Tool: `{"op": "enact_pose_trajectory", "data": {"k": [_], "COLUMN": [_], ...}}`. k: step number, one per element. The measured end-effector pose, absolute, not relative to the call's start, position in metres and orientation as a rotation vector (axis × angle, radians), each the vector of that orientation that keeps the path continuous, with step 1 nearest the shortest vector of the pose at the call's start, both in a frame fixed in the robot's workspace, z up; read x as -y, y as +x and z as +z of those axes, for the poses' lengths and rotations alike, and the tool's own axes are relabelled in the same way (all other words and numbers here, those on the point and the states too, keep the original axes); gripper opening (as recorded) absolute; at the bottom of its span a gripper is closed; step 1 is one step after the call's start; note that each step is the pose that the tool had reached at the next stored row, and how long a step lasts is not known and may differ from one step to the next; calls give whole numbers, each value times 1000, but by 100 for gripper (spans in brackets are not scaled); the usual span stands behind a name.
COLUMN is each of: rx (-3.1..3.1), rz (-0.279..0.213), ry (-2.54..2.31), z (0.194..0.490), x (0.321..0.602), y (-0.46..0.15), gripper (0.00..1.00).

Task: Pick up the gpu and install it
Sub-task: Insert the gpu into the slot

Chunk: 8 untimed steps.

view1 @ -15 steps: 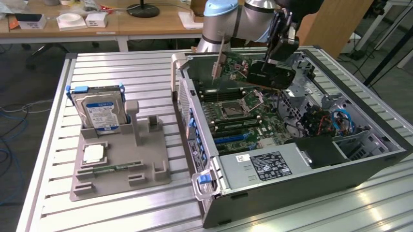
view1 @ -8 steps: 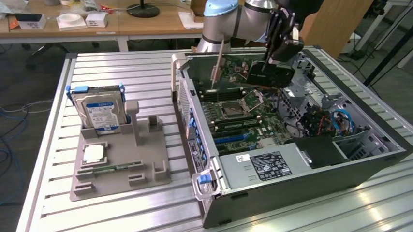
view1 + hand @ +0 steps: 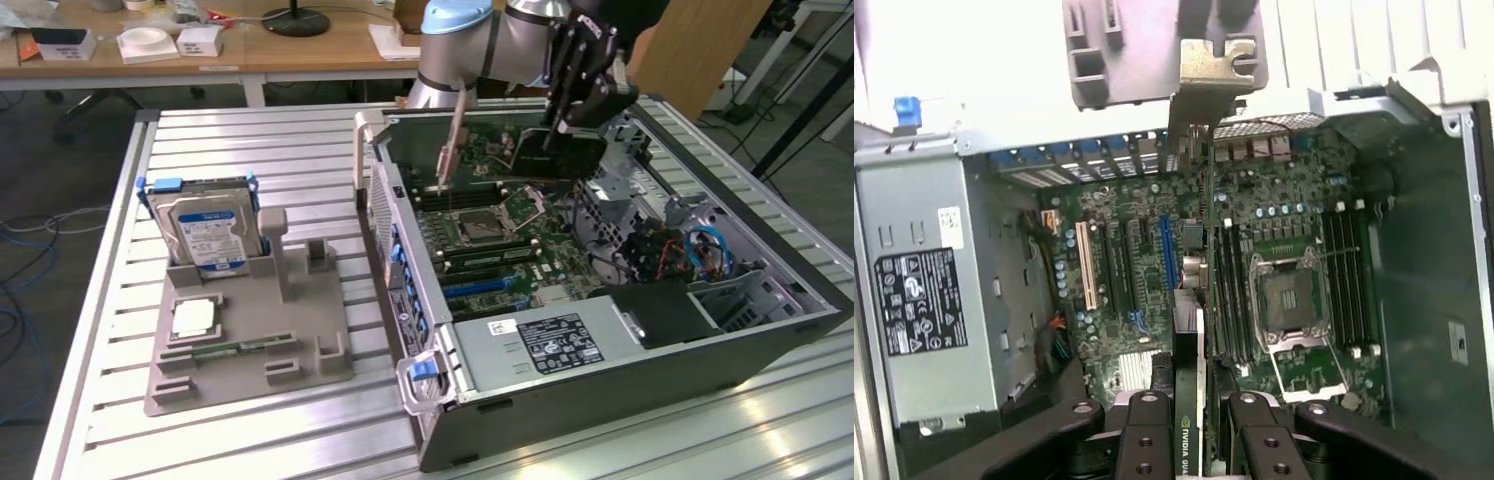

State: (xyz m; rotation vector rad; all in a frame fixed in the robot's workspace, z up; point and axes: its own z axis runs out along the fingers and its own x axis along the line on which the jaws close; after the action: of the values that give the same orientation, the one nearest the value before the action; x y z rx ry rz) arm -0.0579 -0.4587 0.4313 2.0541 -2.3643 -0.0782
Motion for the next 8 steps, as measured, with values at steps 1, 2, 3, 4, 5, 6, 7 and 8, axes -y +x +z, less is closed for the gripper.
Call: {"op": "enact_pose_trajectory", "data": {"k": [1,2,3,4,5,6,7,8], "rx": [2345,2328,2309,2291,2274,2257,2241,2224], "rz": [-78,-78,-78,-78,-77,-77,-77,-77], "ry": [2076,2094,2114,2133,2151,2168,2184,2200], "z": [431,431,431,431,431,431,431,431], "x": [459,459,459,459,459,459,459,459], "y": [-58,-58,-58,-58,-58,-58,-58,-58], "gripper": [26,26,26,26,26,26,26,26]}}
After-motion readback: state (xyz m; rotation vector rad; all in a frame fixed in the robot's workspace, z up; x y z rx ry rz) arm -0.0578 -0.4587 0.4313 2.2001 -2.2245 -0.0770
